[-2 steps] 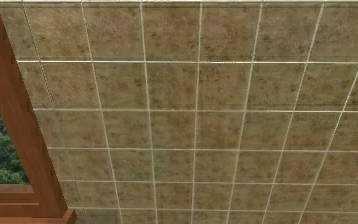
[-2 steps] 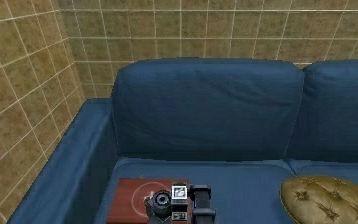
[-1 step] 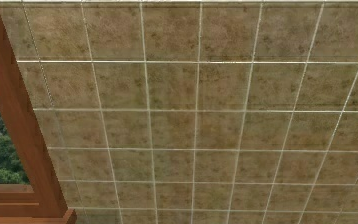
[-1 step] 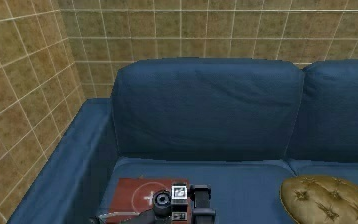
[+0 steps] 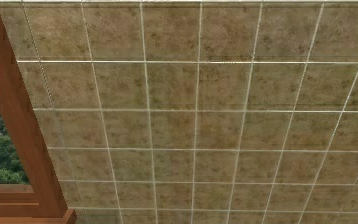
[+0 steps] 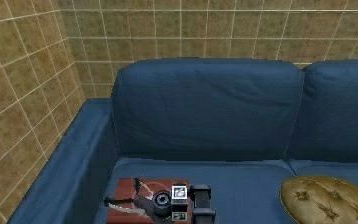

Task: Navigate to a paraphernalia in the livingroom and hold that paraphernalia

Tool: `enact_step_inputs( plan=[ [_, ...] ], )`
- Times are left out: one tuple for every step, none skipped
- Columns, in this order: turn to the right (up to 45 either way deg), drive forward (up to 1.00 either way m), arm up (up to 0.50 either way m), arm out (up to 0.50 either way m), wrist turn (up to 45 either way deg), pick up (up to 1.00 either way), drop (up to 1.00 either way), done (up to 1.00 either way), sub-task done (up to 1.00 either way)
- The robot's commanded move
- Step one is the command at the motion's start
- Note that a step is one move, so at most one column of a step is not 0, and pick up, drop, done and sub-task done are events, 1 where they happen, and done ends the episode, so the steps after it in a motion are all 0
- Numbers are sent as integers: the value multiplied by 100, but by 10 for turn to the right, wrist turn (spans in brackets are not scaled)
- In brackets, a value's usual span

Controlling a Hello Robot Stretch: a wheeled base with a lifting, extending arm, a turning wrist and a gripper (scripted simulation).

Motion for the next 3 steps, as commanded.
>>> enact_step_inputs(
  plan=[
    [0, 0, 0, 0, 390, 0, 0, 0, 0],
    [0, 0, -30, 0, 0, 0, 0, 0, 0],
    [0, 0, 0, 0, 0, 100, 0, 0, 0]
  ],
)
